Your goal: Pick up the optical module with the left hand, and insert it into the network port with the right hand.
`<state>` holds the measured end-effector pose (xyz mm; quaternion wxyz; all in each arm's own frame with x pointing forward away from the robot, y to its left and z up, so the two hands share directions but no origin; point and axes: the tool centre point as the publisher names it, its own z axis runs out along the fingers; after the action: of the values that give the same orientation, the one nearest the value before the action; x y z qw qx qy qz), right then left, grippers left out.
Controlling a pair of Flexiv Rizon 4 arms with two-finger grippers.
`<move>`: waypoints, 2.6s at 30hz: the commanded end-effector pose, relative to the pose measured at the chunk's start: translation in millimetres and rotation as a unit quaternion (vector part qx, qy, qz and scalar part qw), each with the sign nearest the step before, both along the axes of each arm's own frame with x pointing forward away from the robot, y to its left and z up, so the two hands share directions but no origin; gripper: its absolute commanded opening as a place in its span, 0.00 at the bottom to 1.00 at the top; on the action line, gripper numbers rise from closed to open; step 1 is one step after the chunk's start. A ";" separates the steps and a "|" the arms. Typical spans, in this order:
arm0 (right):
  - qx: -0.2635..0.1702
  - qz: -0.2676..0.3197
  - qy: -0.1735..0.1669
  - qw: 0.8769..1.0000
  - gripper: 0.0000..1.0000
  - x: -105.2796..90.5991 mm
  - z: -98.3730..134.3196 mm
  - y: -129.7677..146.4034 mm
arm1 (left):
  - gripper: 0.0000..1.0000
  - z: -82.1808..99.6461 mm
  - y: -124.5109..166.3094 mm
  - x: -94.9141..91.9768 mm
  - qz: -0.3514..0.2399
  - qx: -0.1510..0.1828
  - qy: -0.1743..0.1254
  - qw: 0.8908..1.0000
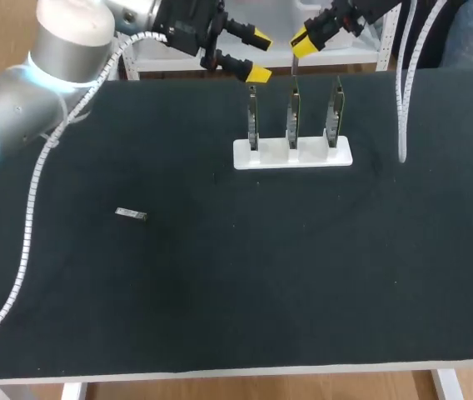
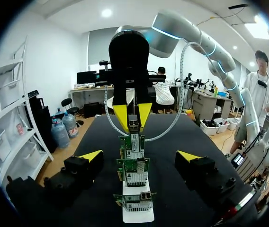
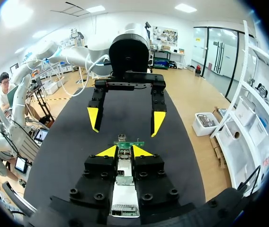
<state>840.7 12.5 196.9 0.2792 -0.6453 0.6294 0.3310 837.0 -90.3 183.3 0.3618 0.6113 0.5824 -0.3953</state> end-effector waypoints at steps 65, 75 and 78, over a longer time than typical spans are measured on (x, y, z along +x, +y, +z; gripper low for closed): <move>-0.002 0.155 0.116 0.981 0.00 3.4 1.6 -2.4 | 1.00 -2.4 7.0 -8.6 0.024 0.035 0.000 0.999; -0.001 0.168 0.123 0.978 0.00 0.1 -2.1 -4.2 | 1.00 -2.4 7.0 -8.6 0.024 0.035 0.000 0.999; -0.001 0.171 0.125 0.977 0.00 -0.1 -3.4 -4.9 | 1.00 -2.4 7.0 -8.6 0.024 0.035 0.000 0.999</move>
<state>832.4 7.8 193.2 0.2711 -0.6568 0.6184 0.3357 831.0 -83.4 181.5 0.3469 0.6098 0.6099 -0.3684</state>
